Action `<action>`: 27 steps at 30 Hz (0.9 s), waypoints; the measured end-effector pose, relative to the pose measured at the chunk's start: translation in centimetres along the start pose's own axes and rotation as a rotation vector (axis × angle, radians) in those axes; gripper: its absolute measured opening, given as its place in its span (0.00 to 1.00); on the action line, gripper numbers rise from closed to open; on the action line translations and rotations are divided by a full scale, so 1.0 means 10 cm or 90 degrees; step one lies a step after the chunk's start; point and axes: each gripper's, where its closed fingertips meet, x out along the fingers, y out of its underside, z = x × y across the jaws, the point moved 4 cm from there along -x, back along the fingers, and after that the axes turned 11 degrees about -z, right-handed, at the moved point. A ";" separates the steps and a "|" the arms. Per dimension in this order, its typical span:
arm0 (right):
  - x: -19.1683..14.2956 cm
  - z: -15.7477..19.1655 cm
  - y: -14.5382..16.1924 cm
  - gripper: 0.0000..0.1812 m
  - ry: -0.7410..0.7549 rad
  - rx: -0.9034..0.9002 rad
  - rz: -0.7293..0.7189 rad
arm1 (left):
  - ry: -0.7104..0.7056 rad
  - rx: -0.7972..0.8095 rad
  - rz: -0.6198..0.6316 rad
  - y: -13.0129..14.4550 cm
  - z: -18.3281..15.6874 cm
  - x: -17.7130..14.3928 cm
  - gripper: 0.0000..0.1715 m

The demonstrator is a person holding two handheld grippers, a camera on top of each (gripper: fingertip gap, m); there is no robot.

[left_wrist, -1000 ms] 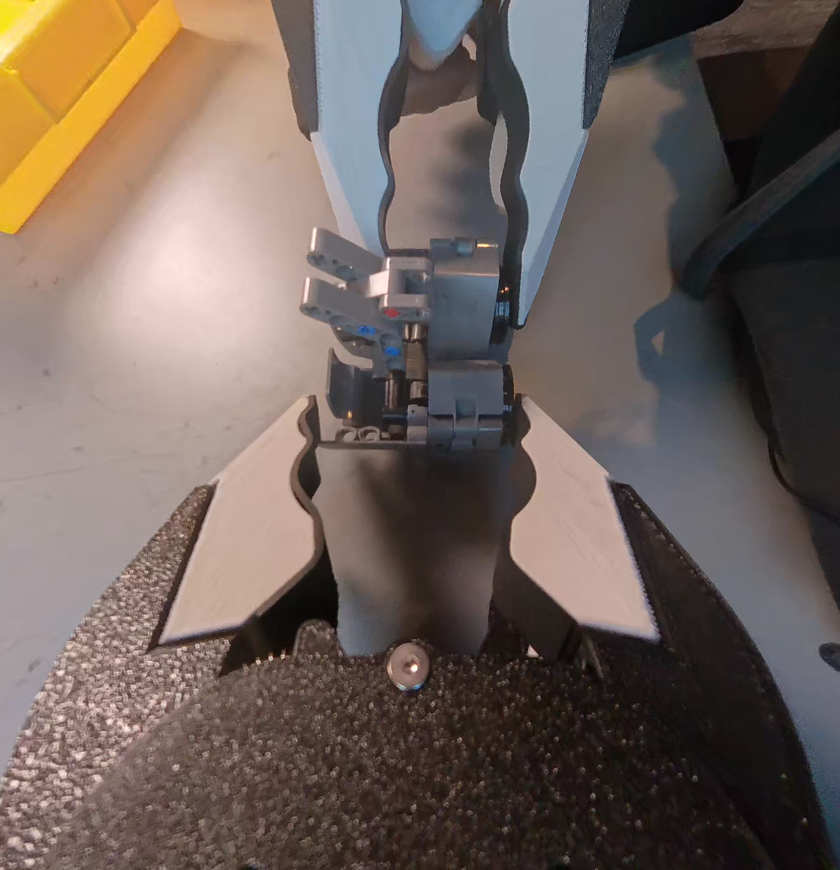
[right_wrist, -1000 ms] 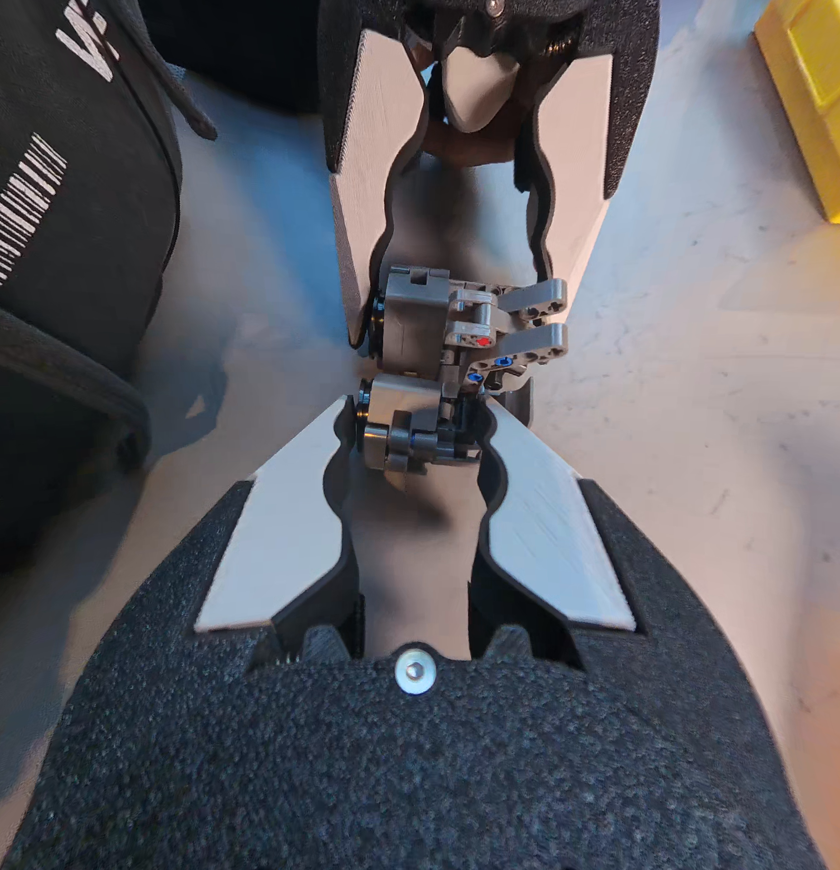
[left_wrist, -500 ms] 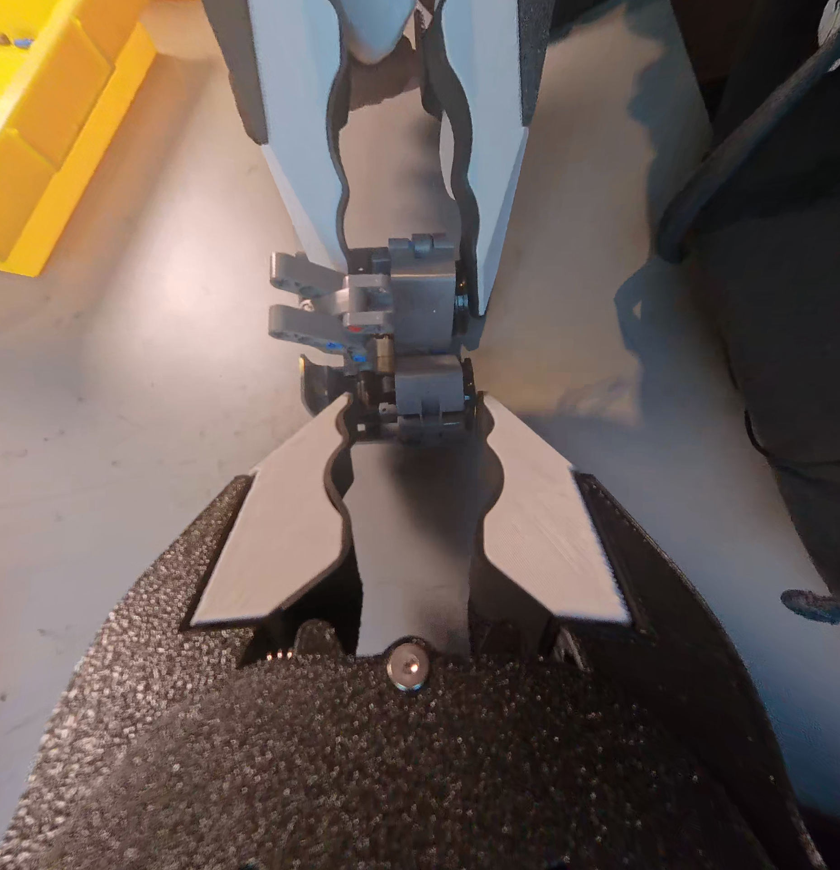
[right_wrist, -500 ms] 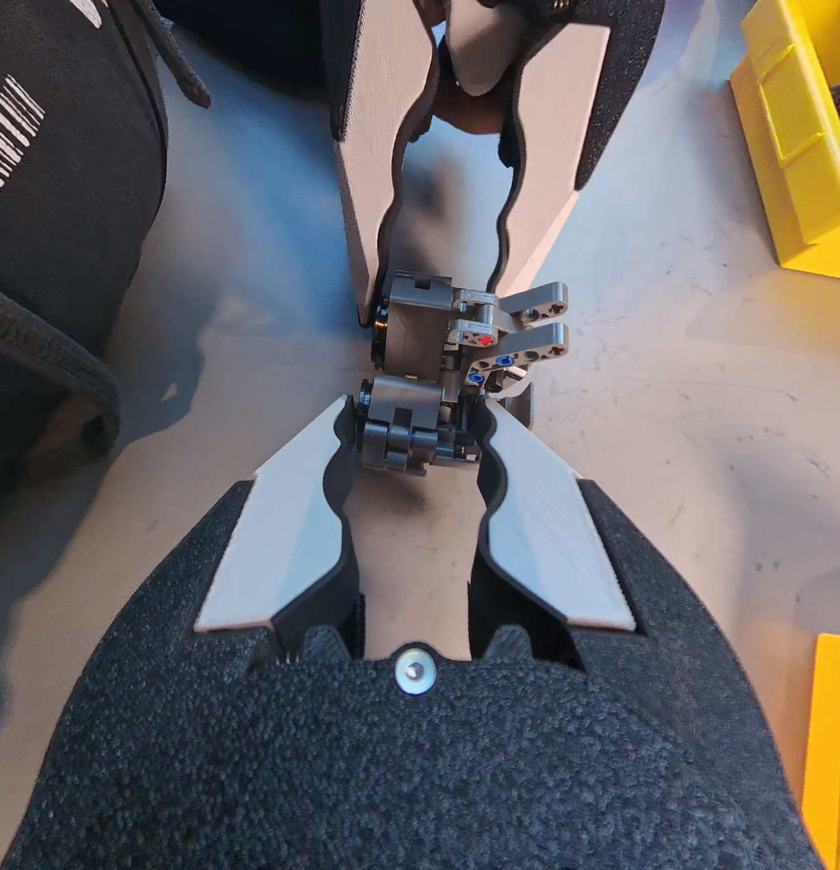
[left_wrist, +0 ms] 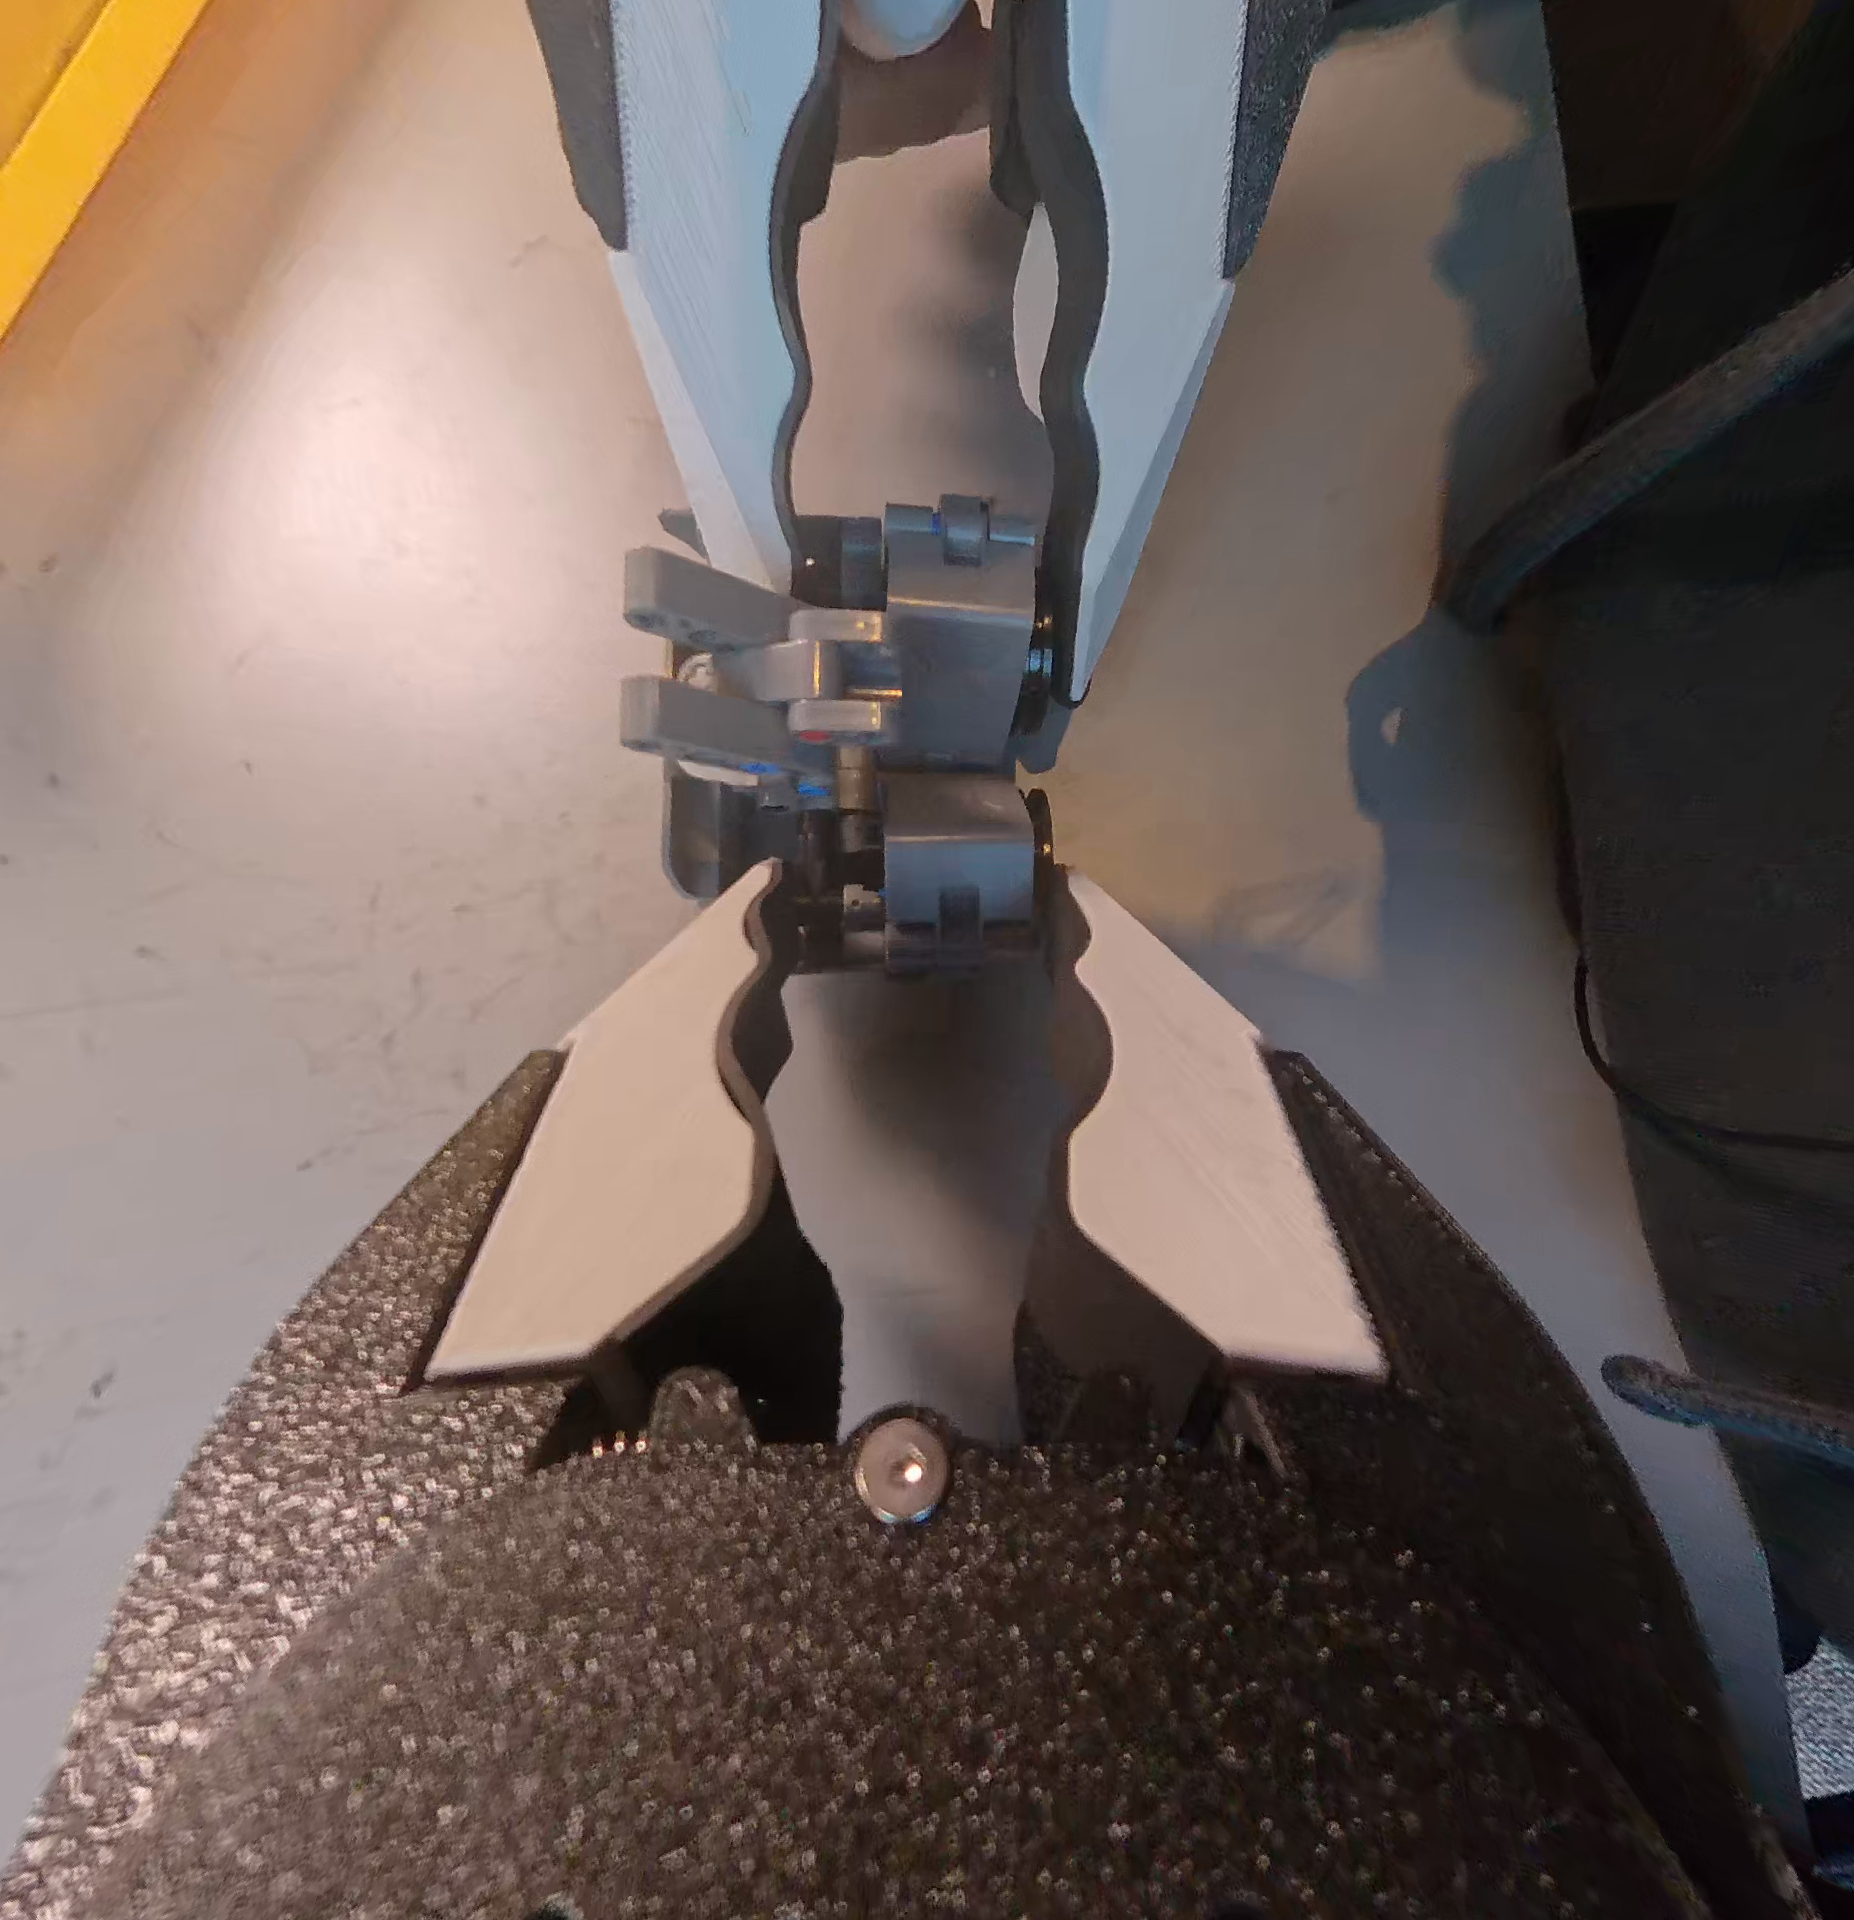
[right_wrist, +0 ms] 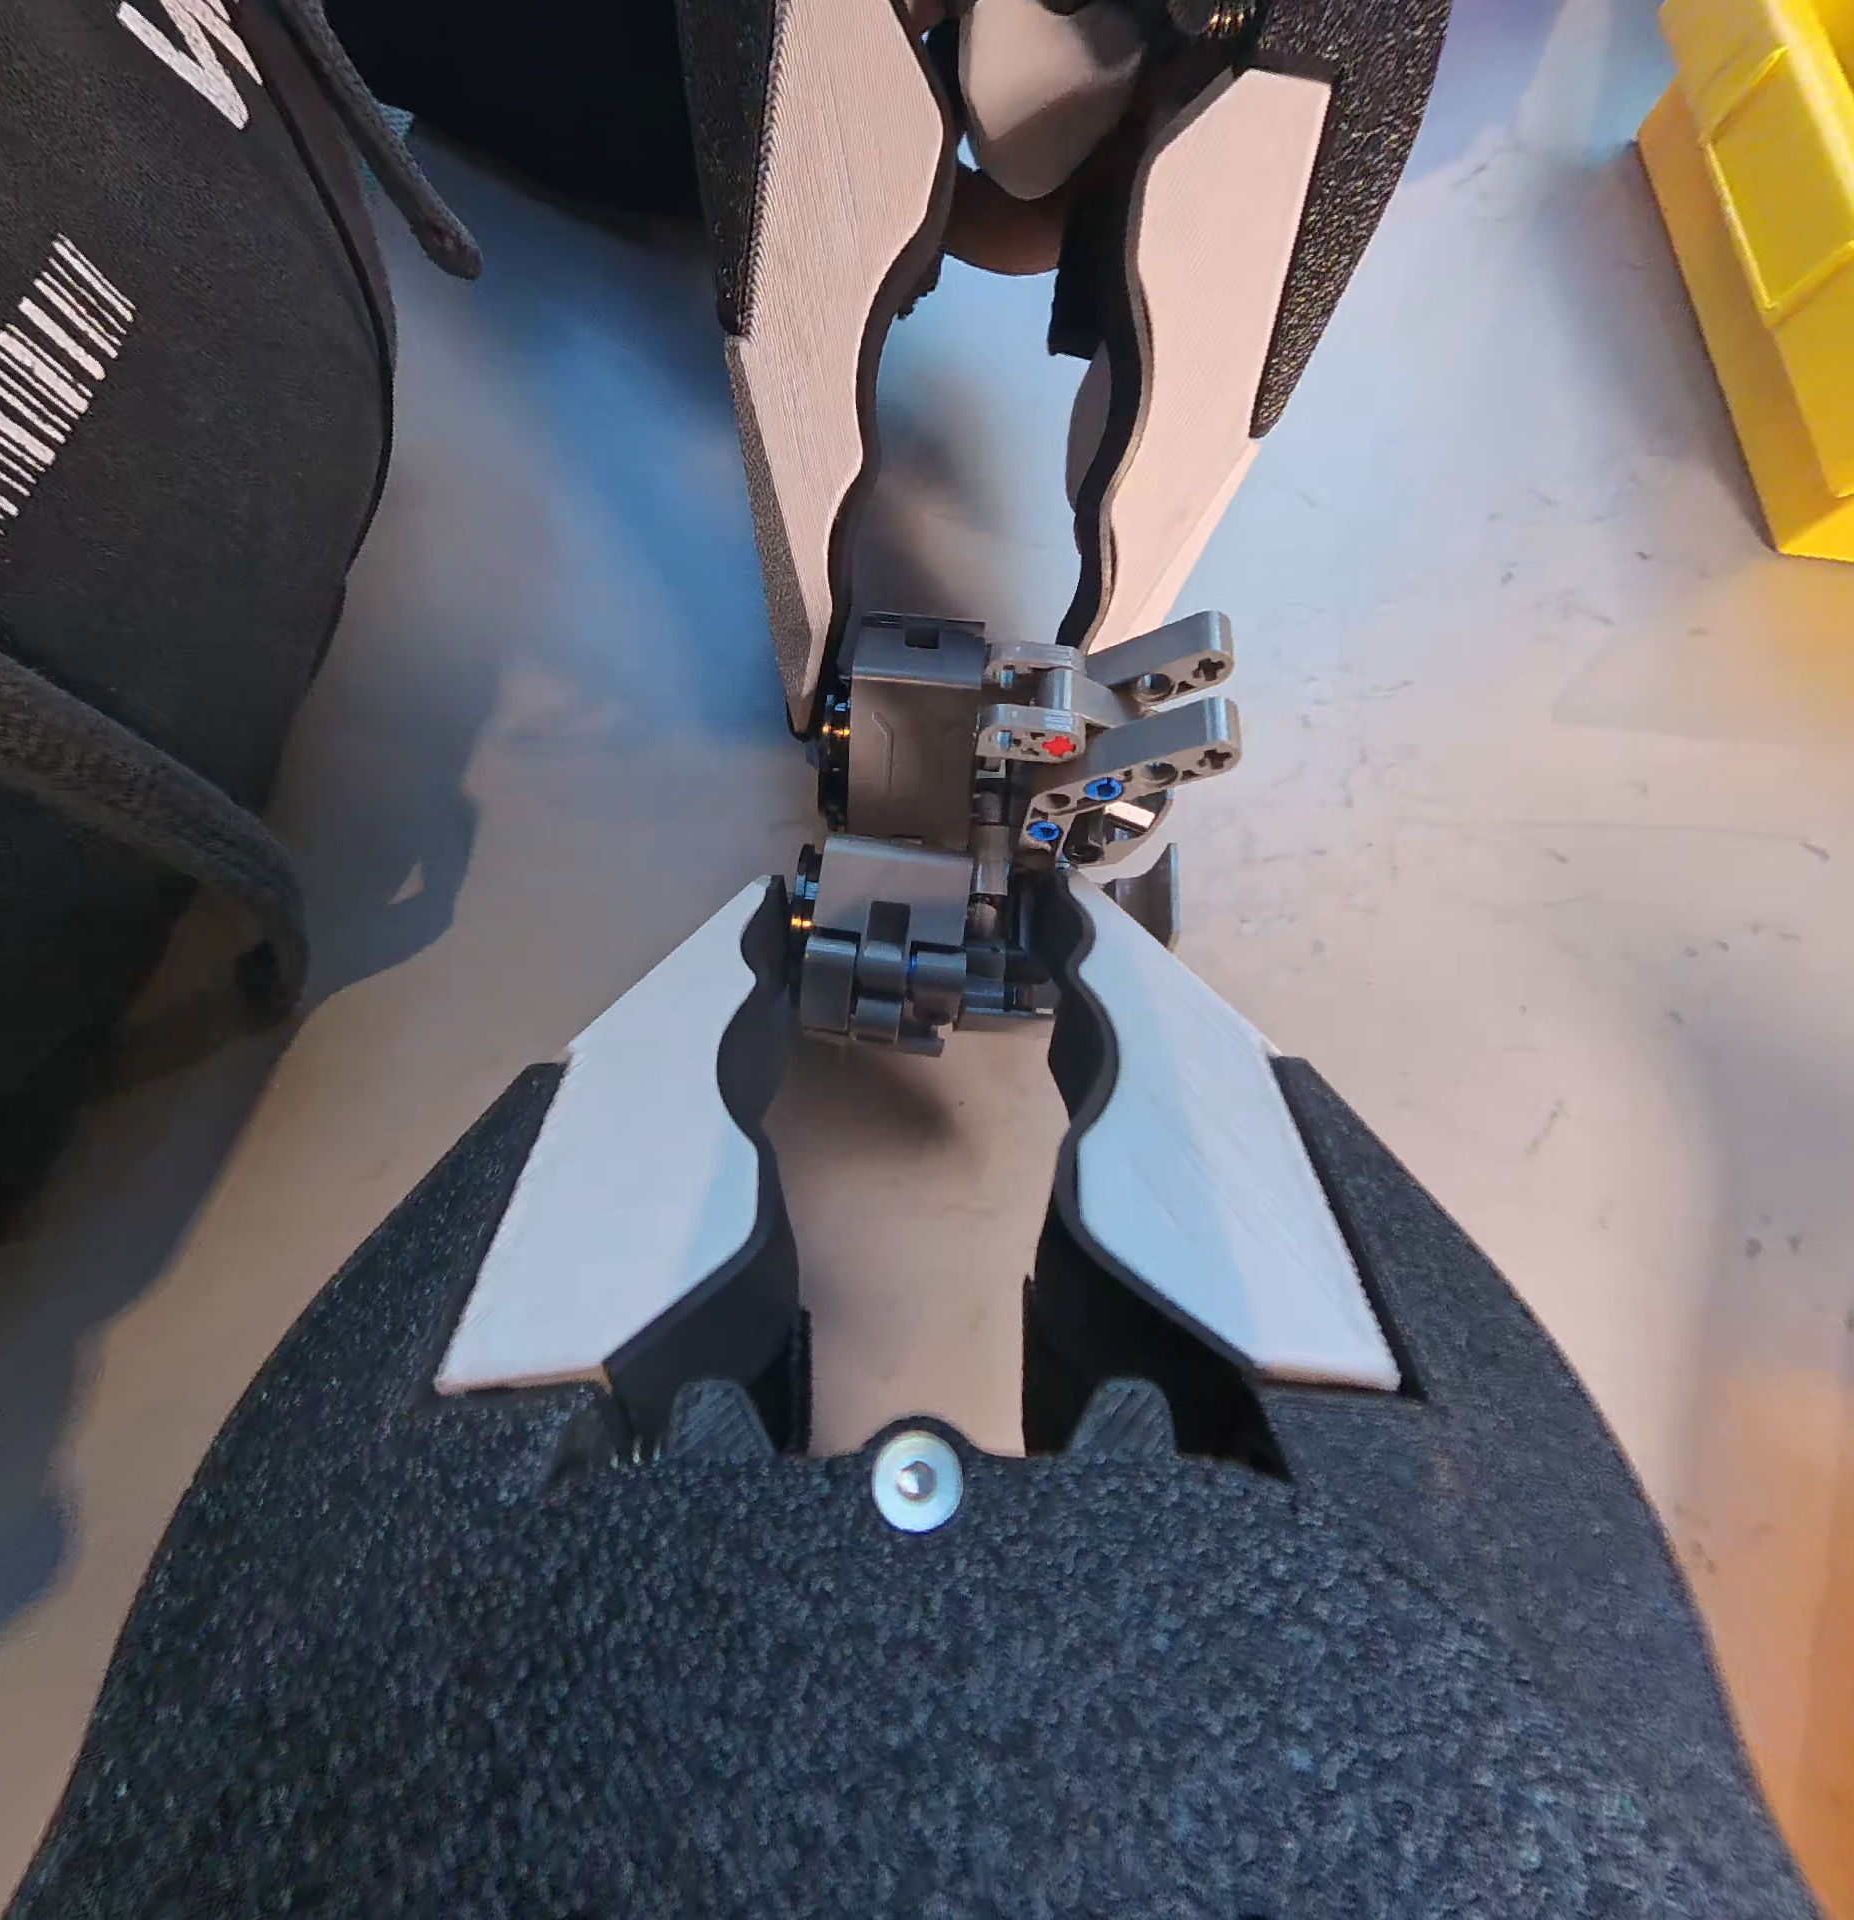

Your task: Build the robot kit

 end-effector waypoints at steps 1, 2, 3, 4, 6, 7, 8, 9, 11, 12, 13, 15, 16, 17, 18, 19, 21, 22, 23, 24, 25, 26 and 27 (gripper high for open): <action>0.00 0.01 0.00 0.26 -0.007 0.003 -0.002 | 0.008 -0.005 -0.001 0.00 -0.01 0.00 0.27; 0.00 0.03 0.00 0.26 -0.014 0.009 -0.004 | 0.019 -0.006 -0.003 0.00 -0.03 -0.01 0.27; 0.00 0.04 0.00 0.26 -0.015 0.013 -0.006 | 0.026 -0.010 -0.008 0.00 -0.04 -0.01 0.27; 0.00 0.04 0.00 0.27 -0.015 0.017 -0.008 | 0.029 -0.014 -0.015 0.00 -0.04 -0.01 0.27; 0.00 0.05 0.01 0.27 -0.025 0.034 -0.007 | 0.048 -0.022 -0.031 -0.01 -0.05 -0.01 0.28; 0.00 0.06 0.01 0.27 -0.031 0.043 -0.010 | 0.067 -0.039 -0.037 -0.01 -0.06 -0.02 0.28; 0.01 0.07 0.01 0.27 -0.035 0.047 -0.016 | 0.085 -0.060 -0.046 -0.01 -0.06 -0.04 0.28; 0.02 0.08 0.00 0.27 -0.037 0.047 -0.022 | 0.103 -0.078 -0.059 -0.01 -0.07 -0.06 0.28; 0.03 0.08 0.00 0.28 -0.039 0.043 -0.022 | 0.128 -0.116 -0.092 -0.04 -0.07 -0.11 0.31; 0.03 0.08 0.00 0.28 -0.041 0.044 -0.021 | 0.132 -0.133 -0.102 -0.05 -0.05 -0.12 0.32; 0.03 0.08 0.00 0.28 -0.043 0.045 -0.021 | 0.130 -0.145 -0.107 -0.05 -0.02 -0.12 0.31; 0.03 0.08 0.00 0.28 -0.045 0.050 -0.022 | 0.131 -0.155 -0.102 -0.04 -0.02 -0.11 0.28; 0.03 0.08 0.00 0.28 -0.048 0.058 -0.022 | 0.136 -0.154 -0.103 -0.04 -0.04 -0.11 0.26; 0.02 0.08 0.00 0.28 -0.050 0.072 -0.026 | 0.133 -0.150 -0.099 -0.05 -0.04 -0.11 0.25; 0.01 0.08 -0.01 0.29 -0.058 0.096 -0.032 | 0.130 -0.148 -0.097 -0.05 -0.05 -0.11 0.25; 0.00 0.09 -0.02 0.30 -0.067 0.123 -0.039 | 0.127 -0.147 -0.093 -0.05 -0.05 -0.11 0.25; -0.01 0.09 -0.03 0.30 -0.073 0.160 -0.049 | 0.120 -0.135 -0.088 -0.06 -0.06 -0.10 0.25; -0.02 0.09 -0.04 0.30 -0.074 0.167 -0.051 | 0.116 -0.129 -0.084 -0.07 -0.07 -0.10 0.25; -0.03 0.09 -0.04 0.29 -0.073 0.171 -0.050 | 0.113 -0.123 -0.079 -0.07 -0.08 -0.10 0.25; -0.03 0.09 -0.04 0.28 -0.073 0.177 -0.051 | 0.112 -0.117 -0.076 -0.07 -0.09 -0.09 0.25; -0.03 0.09 -0.04 0.26 -0.072 0.184 -0.050 | 0.110 -0.113 -0.073 -0.08 -0.09 -0.10 0.25; -0.03 0.09 -0.04 0.26 -0.073 0.186 -0.049 | 0.108 -0.111 -0.071 -0.08 -0.10 -0.09 0.24; -0.03 0.09 -0.04 0.26 -0.072 0.181 -0.047 | 0.105 -0.109 -0.069 -0.08 -0.10 -0.09 0.24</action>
